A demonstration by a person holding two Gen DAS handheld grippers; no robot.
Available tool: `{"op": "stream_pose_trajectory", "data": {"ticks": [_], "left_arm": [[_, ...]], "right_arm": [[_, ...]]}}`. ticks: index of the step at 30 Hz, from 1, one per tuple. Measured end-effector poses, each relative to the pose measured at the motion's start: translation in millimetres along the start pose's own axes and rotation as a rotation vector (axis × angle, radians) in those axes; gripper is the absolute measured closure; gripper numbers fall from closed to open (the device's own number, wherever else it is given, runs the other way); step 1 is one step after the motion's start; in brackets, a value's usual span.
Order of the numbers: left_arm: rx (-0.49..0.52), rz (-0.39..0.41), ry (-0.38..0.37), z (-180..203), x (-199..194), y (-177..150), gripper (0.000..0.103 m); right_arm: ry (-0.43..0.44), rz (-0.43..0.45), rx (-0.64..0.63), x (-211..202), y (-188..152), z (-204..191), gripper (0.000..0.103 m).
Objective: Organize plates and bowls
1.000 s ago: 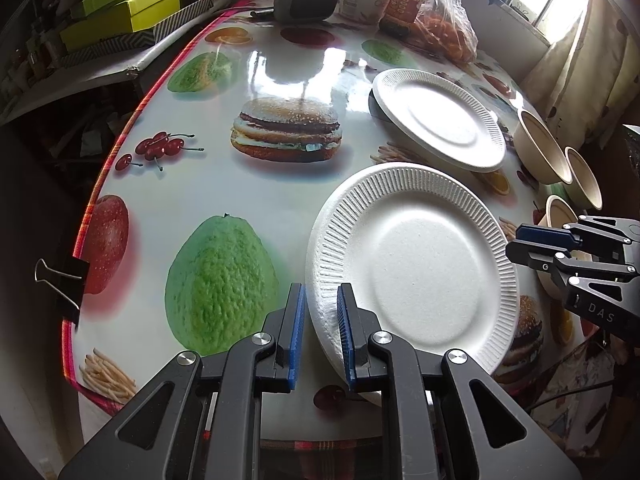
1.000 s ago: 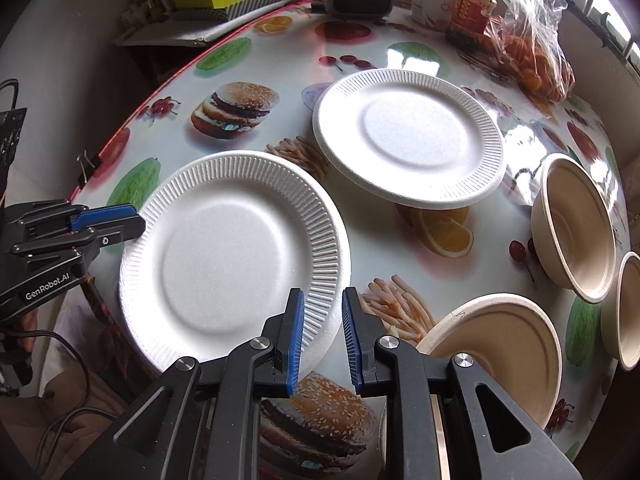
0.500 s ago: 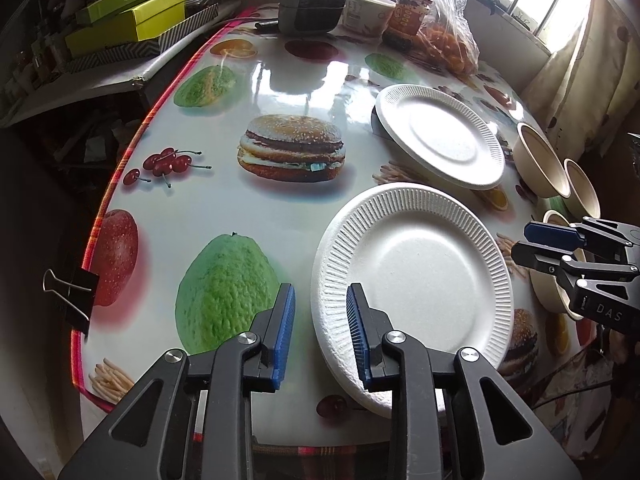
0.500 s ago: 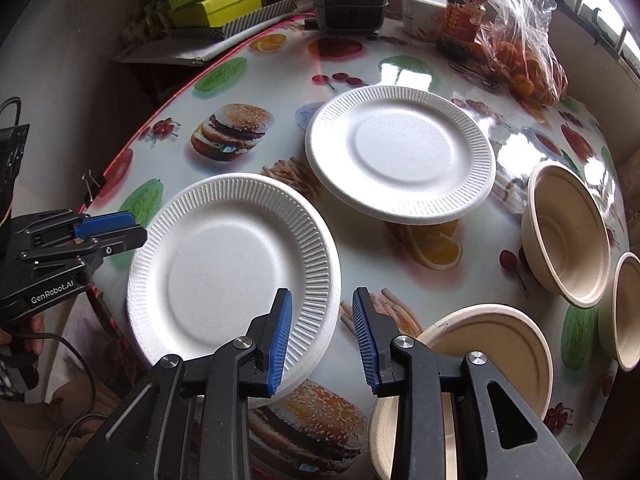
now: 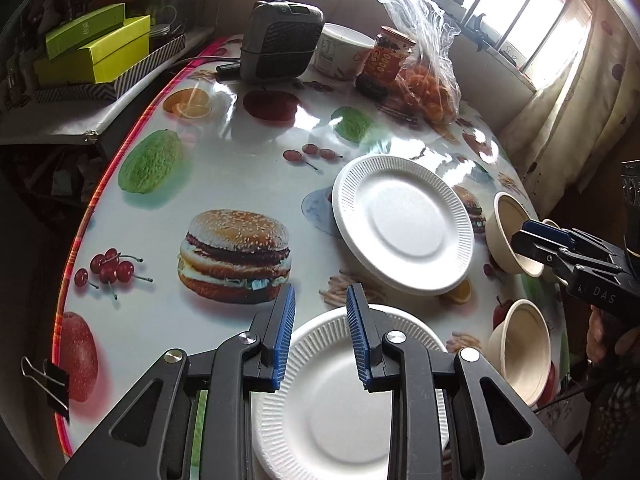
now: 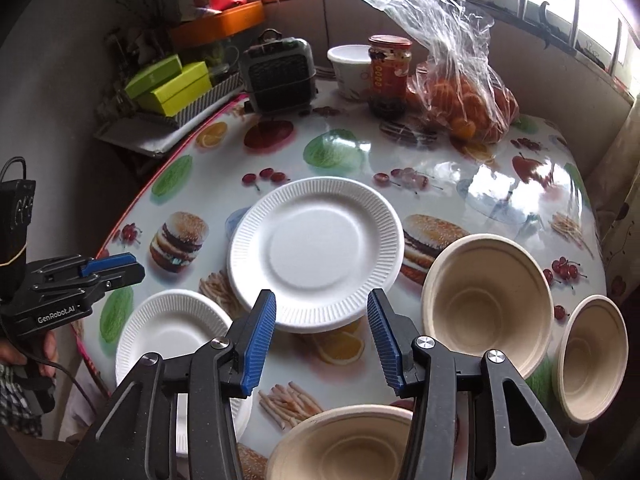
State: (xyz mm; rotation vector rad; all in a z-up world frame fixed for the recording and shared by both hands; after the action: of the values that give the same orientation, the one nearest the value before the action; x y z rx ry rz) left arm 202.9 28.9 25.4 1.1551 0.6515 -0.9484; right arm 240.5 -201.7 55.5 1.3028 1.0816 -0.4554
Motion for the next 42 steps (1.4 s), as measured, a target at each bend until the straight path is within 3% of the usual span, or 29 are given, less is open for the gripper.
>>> {"op": "stream_pose_trajectory", "data": {"ticks": [11,23,36,42], "left_arm": [[-0.027,-0.080,-0.017,8,54,29,0.075],[-0.044,-0.132,-0.013,10,77,34,0.075],[-0.085,-0.180,-0.035,8,89,36,0.075],[-0.078,-0.175,-0.041,10,88,38,0.078]], "right_arm": [[0.033,-0.047,0.050,50,41,52,0.056],[0.100,-0.128,0.086,93,49,71,0.057],[0.120,-0.181,0.089,113,49,74,0.067],[0.126,-0.193,0.077,114,47,72,0.081]]}}
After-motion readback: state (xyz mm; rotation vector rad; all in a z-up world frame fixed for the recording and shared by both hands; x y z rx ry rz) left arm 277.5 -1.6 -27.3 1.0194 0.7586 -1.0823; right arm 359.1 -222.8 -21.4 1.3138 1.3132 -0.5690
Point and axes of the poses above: each gripper's, at about its wrist camera, not at the fingertips, and x roughly the way its jaws point, z to its right, y to its top, the point moved 2 cm from there along x, roughly the way its jaws point, and after that the axes turned 2 degrees about -x, right-handed, at the moved point
